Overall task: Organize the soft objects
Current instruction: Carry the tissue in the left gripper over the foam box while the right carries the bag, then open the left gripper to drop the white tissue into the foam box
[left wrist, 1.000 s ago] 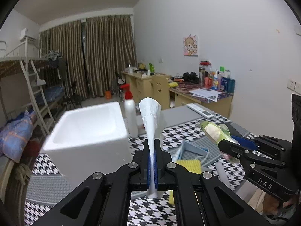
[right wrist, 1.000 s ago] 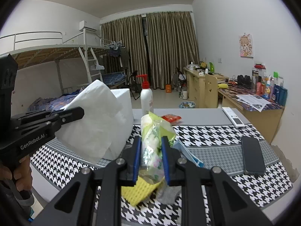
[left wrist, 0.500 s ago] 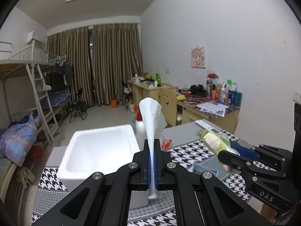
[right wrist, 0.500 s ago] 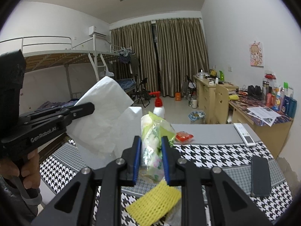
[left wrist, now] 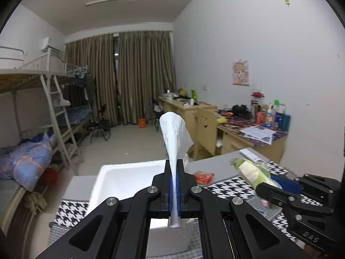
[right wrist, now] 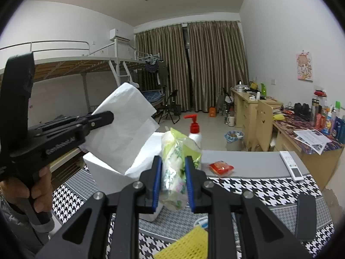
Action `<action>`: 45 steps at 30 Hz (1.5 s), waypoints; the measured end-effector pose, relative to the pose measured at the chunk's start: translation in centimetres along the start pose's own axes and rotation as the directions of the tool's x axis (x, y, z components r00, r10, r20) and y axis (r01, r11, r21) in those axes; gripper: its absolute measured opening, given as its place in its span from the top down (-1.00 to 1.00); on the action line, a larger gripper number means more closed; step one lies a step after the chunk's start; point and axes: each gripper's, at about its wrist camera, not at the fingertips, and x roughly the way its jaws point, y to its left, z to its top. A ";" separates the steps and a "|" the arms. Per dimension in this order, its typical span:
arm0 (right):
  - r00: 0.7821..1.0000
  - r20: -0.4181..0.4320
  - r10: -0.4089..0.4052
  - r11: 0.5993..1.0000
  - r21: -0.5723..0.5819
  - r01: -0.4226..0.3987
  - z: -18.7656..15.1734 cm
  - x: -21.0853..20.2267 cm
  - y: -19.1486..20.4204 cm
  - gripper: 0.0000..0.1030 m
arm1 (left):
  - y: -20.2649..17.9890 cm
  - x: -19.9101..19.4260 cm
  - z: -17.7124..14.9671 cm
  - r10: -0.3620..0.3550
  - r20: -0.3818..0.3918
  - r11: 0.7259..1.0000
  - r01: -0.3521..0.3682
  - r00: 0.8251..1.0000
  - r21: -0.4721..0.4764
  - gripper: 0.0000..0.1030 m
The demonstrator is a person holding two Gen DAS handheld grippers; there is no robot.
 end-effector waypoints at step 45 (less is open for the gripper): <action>0.991 -0.098 0.094 0.991 -0.088 -0.103 2.1 6.2 3.4 0.51 | 7.3 4.5 -2.6 0.170 -0.100 0.981 -0.178 0.980 -0.082 -0.70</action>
